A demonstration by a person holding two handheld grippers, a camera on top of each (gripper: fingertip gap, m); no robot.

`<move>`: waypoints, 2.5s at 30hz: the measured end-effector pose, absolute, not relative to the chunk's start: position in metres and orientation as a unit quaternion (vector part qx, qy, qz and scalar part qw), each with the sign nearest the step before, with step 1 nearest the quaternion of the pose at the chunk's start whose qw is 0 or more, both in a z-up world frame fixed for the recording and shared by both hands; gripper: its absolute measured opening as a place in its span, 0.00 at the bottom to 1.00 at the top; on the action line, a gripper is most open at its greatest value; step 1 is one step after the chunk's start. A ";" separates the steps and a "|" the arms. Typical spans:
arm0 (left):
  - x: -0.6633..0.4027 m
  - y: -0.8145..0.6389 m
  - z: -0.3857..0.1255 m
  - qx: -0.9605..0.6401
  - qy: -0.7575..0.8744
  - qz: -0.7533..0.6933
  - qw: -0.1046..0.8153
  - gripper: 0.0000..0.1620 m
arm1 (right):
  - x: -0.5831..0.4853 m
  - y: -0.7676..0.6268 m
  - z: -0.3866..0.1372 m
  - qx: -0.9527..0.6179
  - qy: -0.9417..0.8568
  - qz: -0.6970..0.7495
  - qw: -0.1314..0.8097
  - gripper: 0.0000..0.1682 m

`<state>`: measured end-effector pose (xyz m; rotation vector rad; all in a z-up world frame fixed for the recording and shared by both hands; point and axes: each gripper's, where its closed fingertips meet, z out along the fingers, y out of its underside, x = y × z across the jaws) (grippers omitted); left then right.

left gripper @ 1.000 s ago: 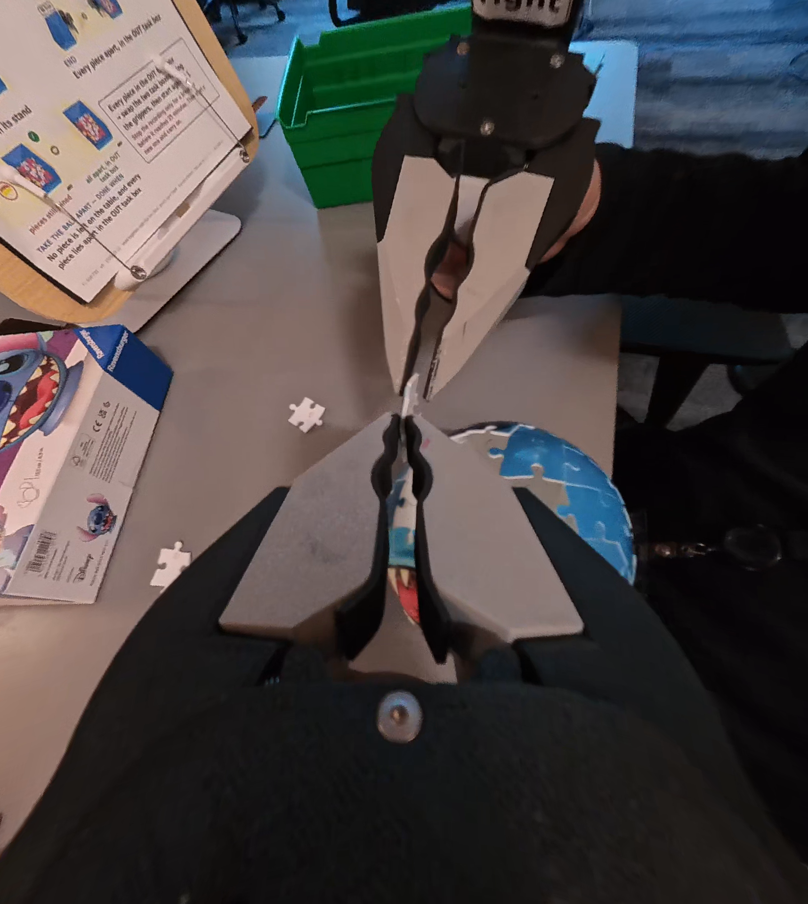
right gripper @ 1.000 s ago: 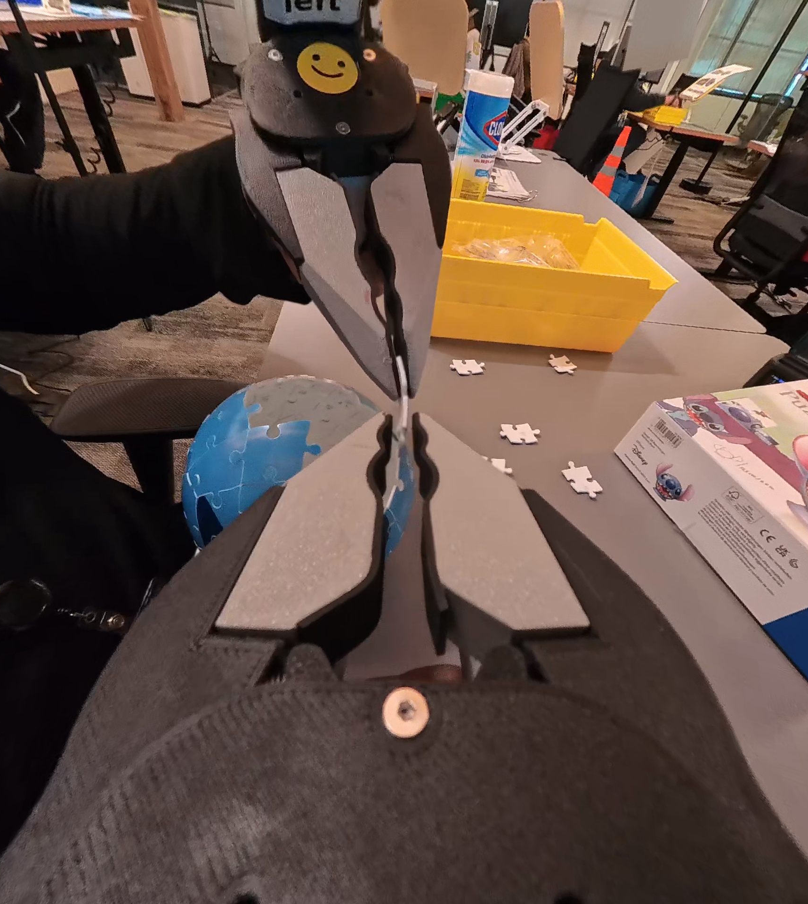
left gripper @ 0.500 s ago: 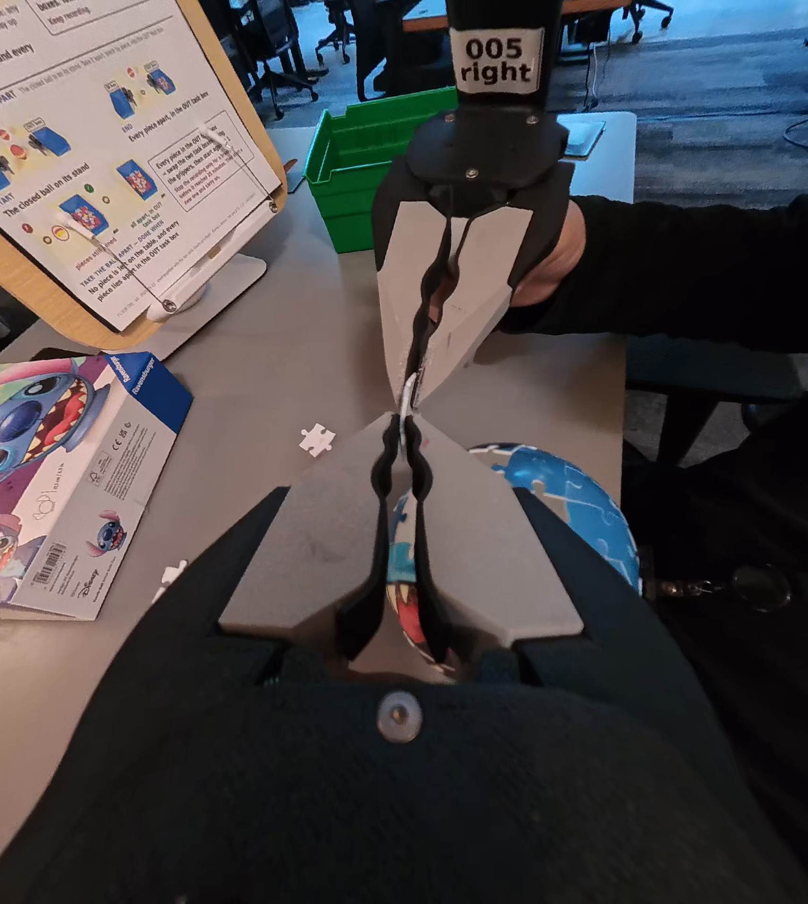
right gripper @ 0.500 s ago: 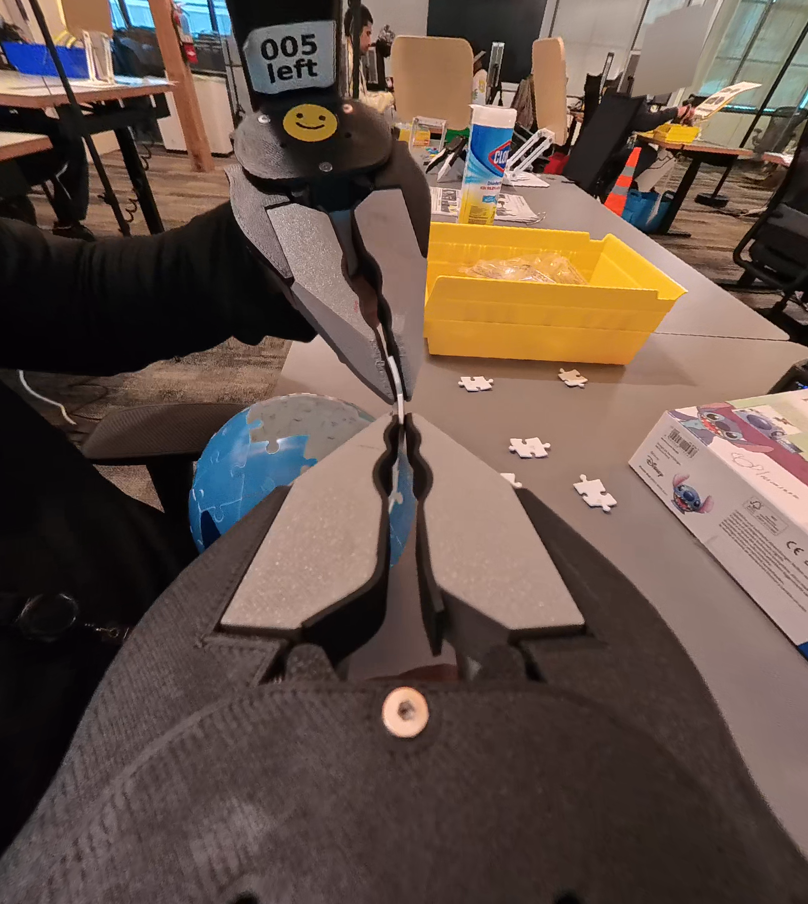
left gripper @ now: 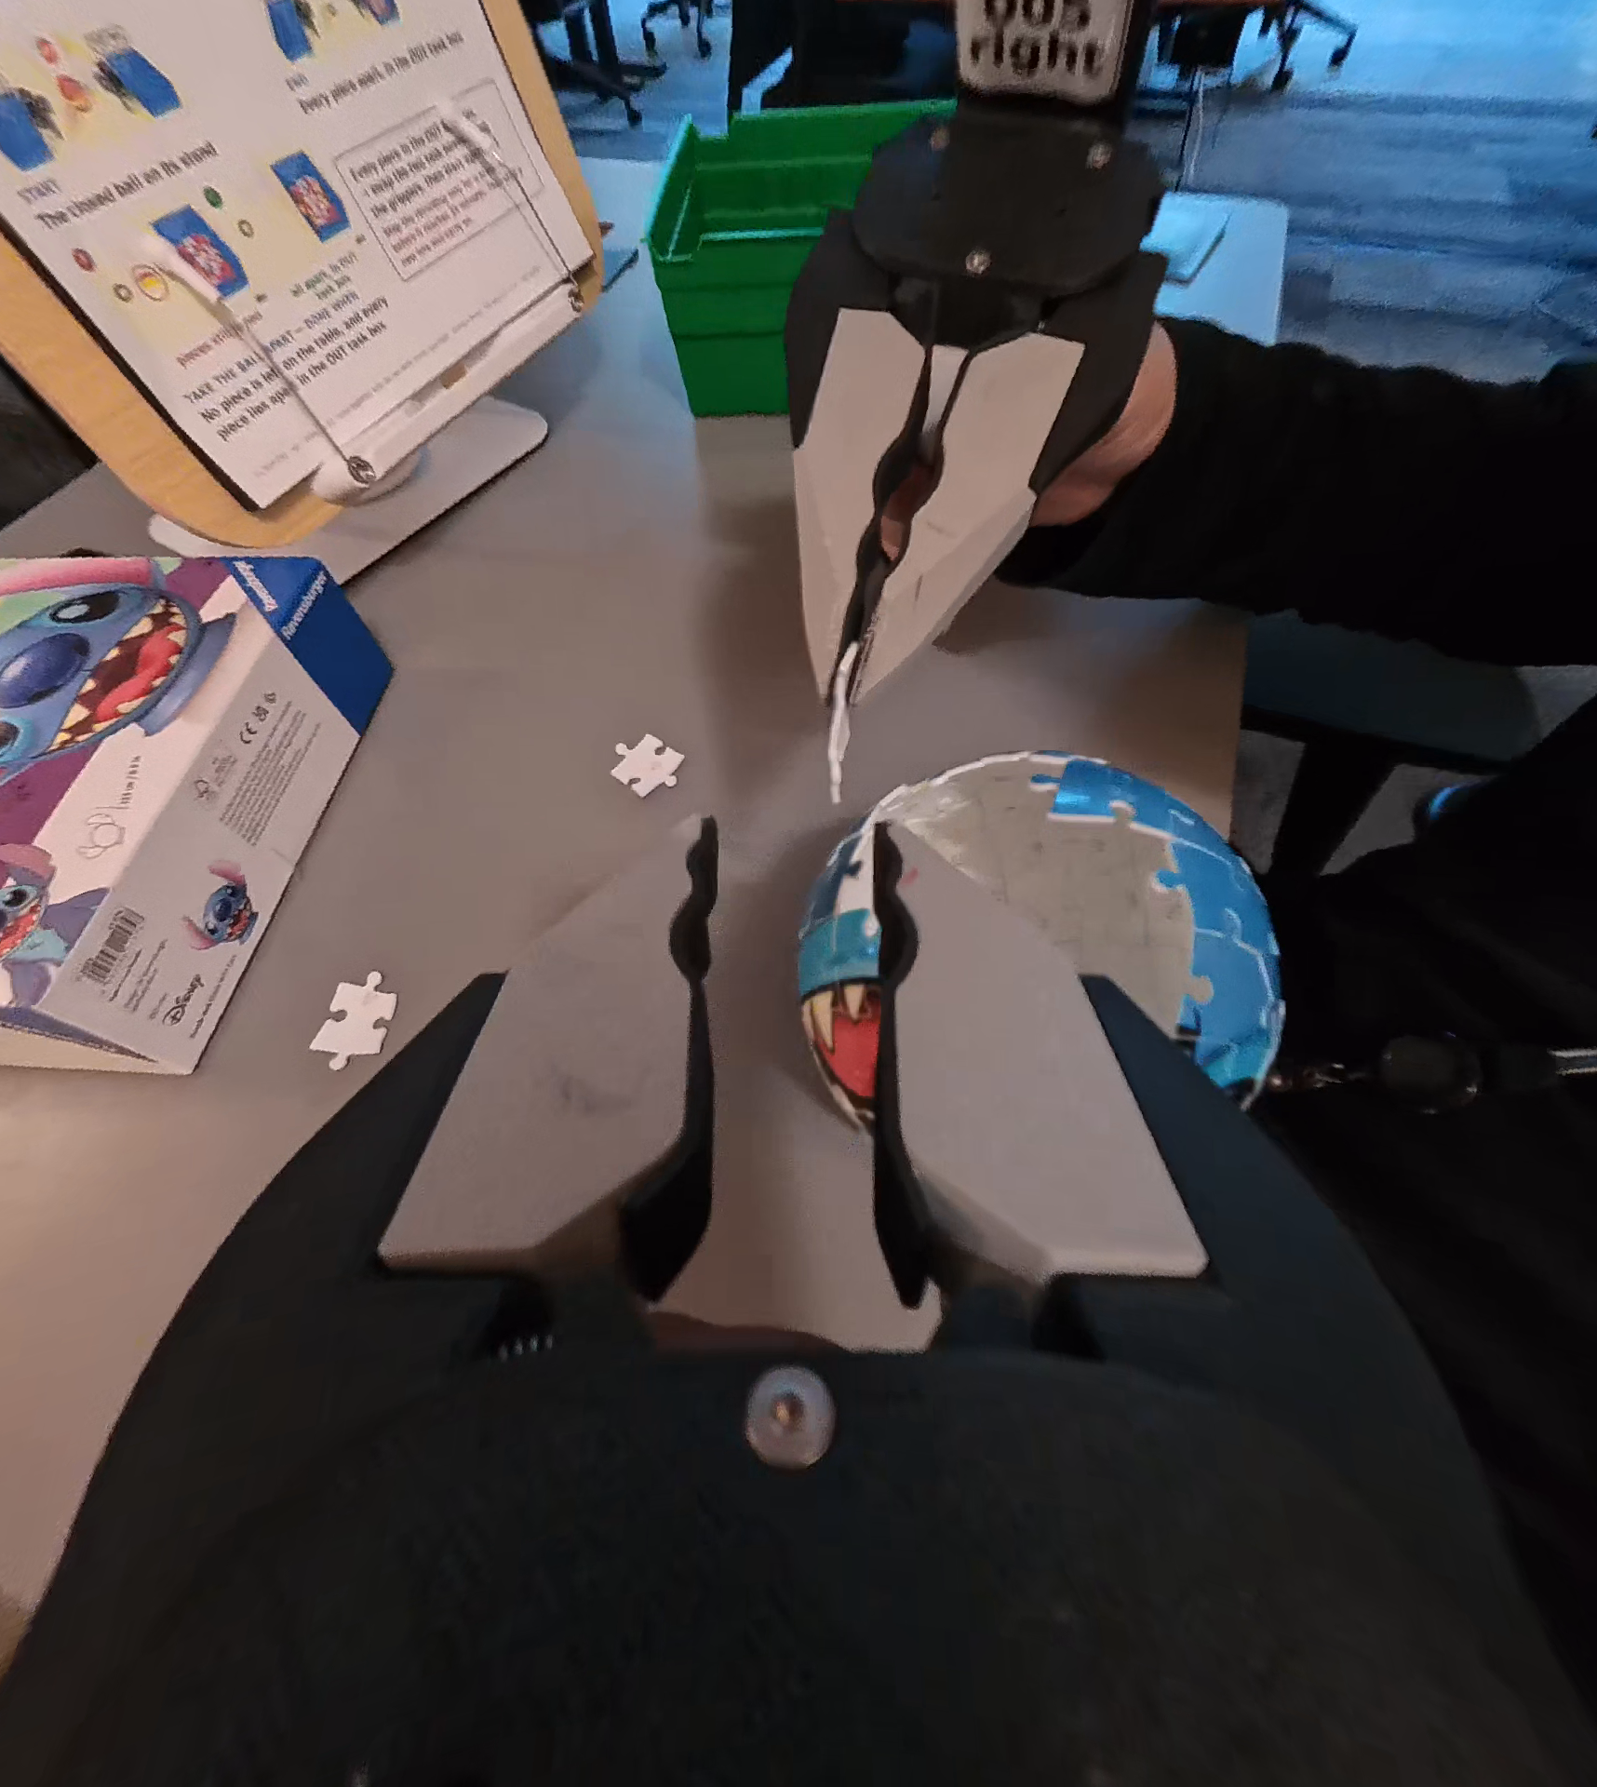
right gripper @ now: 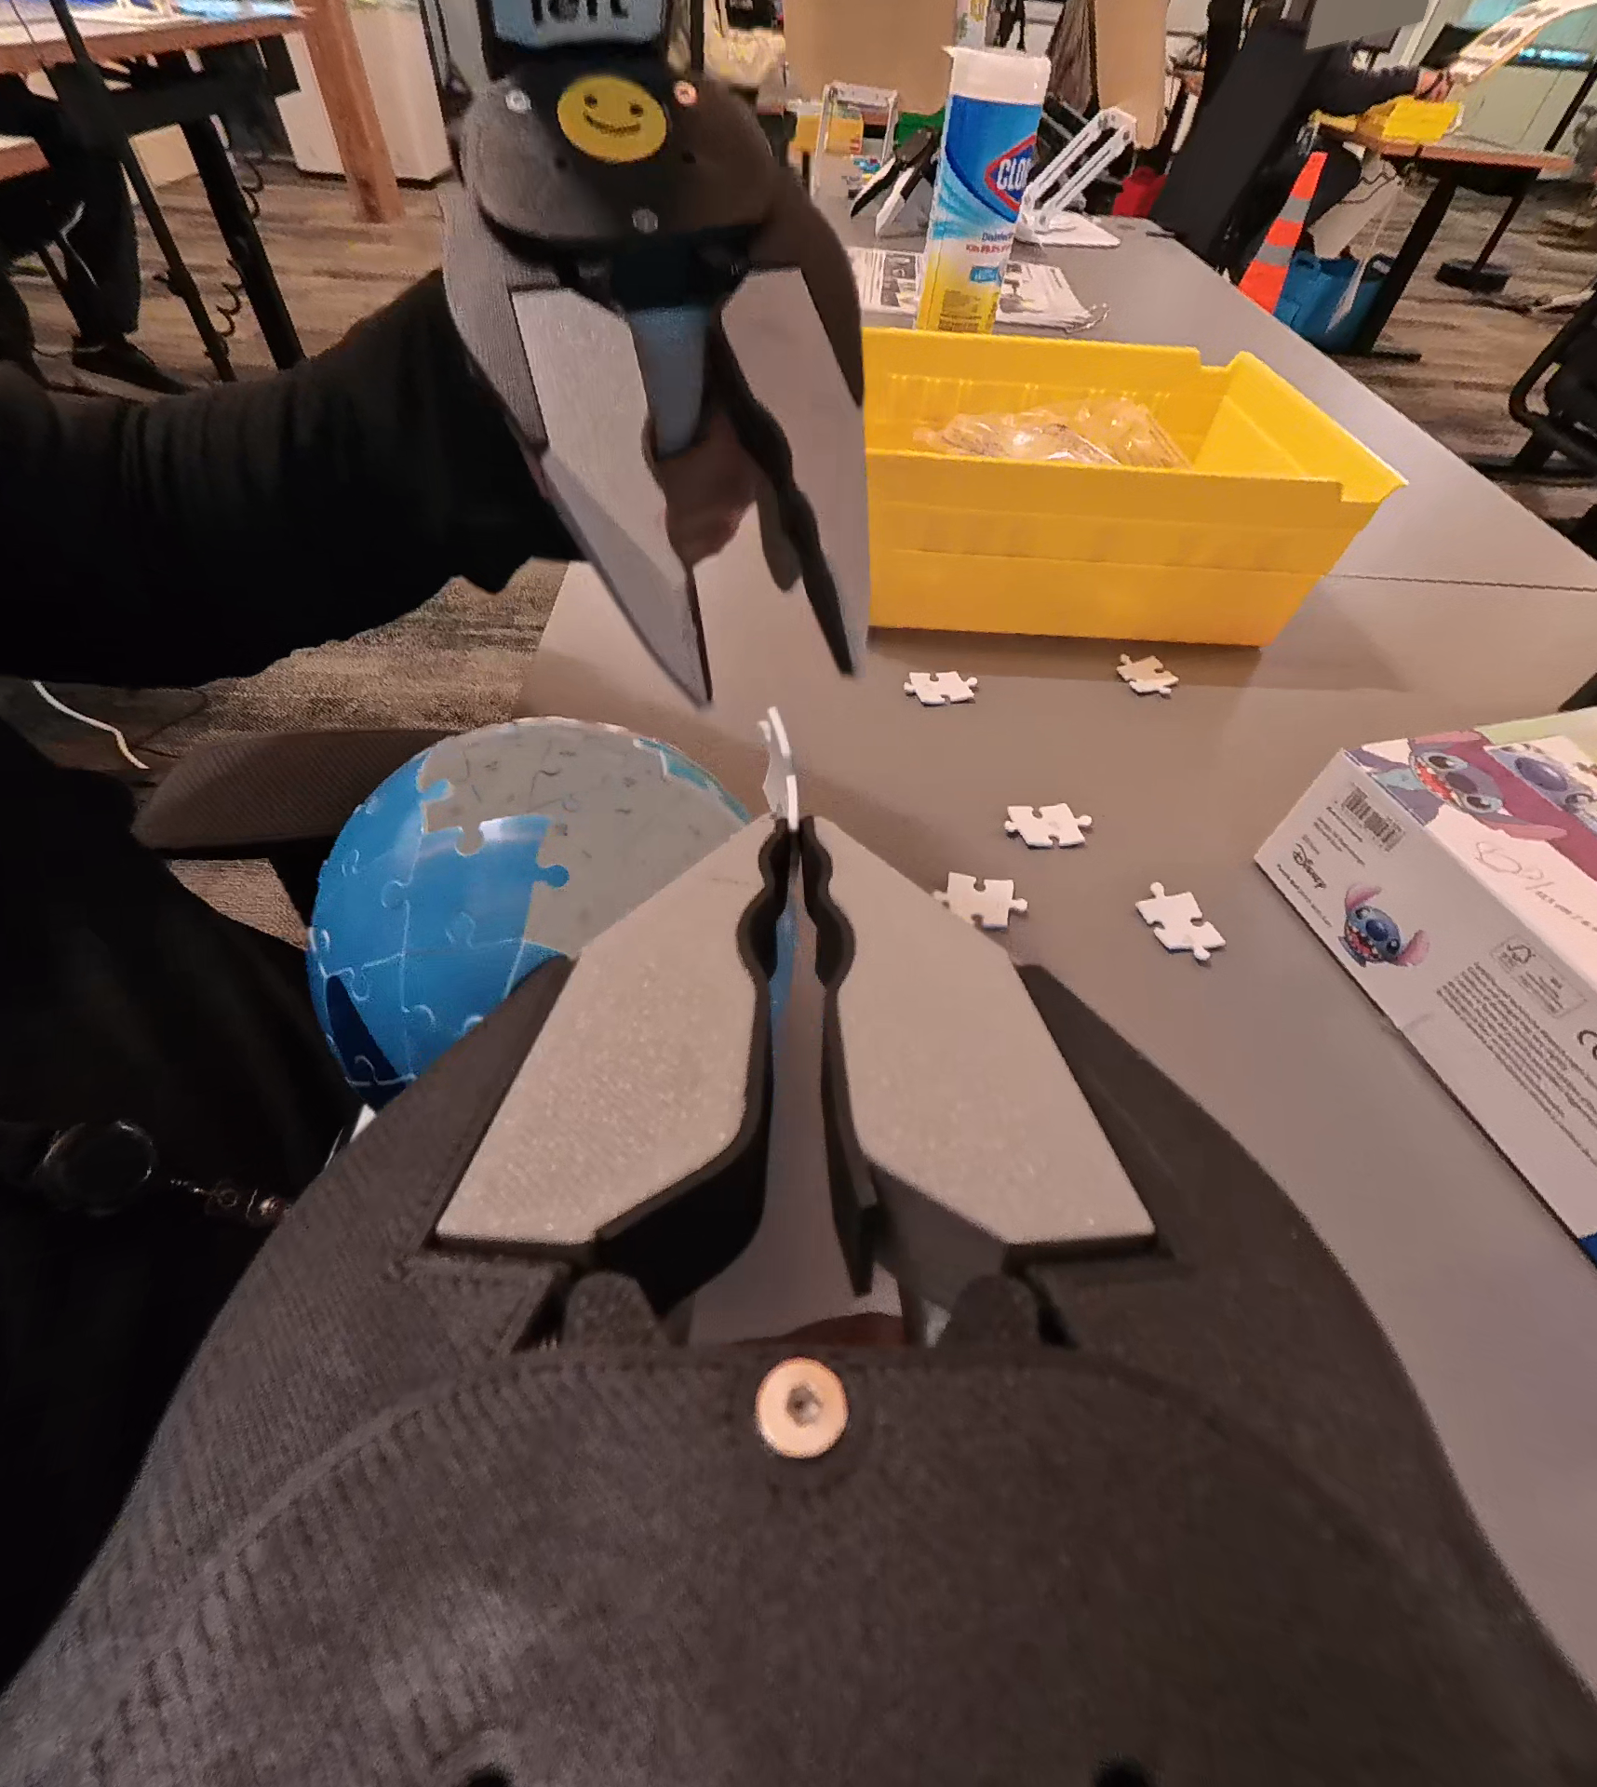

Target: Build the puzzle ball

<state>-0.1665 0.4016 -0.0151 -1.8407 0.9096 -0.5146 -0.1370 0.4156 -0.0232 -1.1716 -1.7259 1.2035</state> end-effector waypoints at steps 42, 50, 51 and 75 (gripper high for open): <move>-0.147 0.418 -0.016 -0.745 0.351 -0.270 0.499 0.01 | -0.145 0.421 -0.013 -0.455 -0.670 0.427 0.402 0.00; -0.196 0.415 -0.029 -0.737 0.384 -0.225 0.508 0.06 | -0.139 0.418 -0.025 -0.346 -0.741 0.294 0.495 0.00; -0.201 0.418 -0.033 -0.739 0.381 -0.228 0.506 0.07 | -0.140 0.419 -0.028 -0.335 -0.748 0.279 0.500 0.00; -0.147 0.412 -0.018 -0.588 0.531 -0.159 0.590 0.00 | -0.149 0.411 -0.018 -0.325 -0.744 0.315 0.492 0.00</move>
